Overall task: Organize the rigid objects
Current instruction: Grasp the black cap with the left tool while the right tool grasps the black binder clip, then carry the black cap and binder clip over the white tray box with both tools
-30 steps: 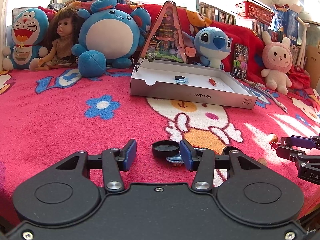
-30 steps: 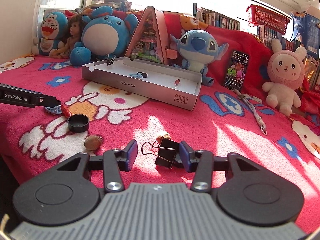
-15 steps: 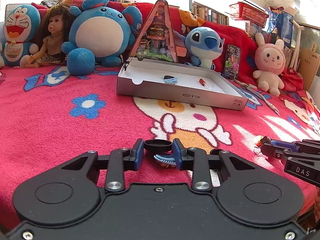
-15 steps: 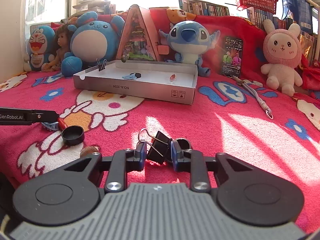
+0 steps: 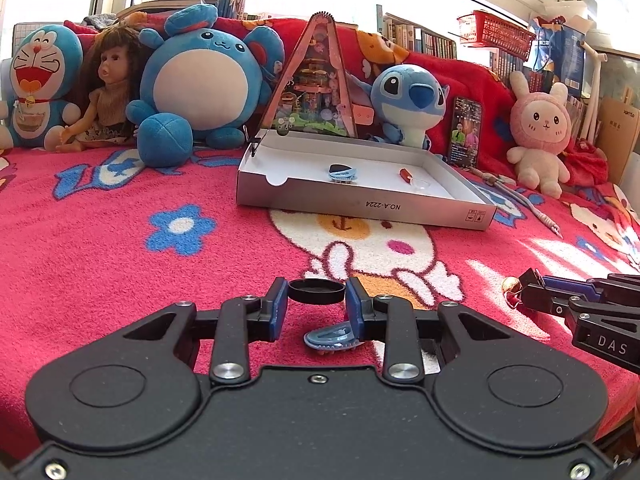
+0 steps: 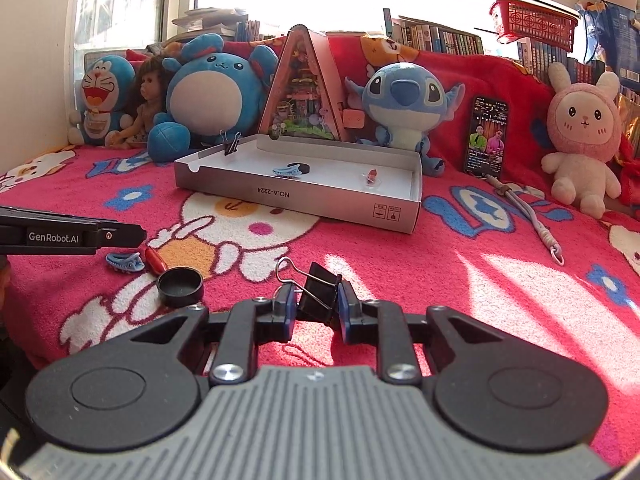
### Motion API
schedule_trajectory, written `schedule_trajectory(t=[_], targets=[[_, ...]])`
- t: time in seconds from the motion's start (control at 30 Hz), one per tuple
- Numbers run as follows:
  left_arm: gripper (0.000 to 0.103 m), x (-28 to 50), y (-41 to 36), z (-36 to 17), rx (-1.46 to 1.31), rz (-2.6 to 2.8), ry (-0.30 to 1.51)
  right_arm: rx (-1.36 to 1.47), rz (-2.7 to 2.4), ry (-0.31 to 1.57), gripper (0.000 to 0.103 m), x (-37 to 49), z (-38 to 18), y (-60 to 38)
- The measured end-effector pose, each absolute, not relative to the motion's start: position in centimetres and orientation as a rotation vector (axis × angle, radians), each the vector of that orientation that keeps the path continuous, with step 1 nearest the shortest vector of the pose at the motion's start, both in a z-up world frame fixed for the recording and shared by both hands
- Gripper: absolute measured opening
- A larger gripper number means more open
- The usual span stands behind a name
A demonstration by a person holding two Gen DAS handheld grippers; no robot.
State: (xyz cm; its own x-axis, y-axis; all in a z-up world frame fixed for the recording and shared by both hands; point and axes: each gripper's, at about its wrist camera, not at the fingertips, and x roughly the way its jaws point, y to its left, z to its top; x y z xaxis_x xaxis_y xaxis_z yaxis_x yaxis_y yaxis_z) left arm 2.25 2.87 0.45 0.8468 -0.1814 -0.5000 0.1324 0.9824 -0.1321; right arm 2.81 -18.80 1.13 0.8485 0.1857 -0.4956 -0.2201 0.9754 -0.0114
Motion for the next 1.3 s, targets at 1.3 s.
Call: schedule_trajectory(t=[1.3], targets=[[0.030, 3.2, 1.5, 2.0, -0.092, -0.217, 0.512, -0.049, 0.188, 0.575, 0.062, 4.2, 0.9, -18.5]])
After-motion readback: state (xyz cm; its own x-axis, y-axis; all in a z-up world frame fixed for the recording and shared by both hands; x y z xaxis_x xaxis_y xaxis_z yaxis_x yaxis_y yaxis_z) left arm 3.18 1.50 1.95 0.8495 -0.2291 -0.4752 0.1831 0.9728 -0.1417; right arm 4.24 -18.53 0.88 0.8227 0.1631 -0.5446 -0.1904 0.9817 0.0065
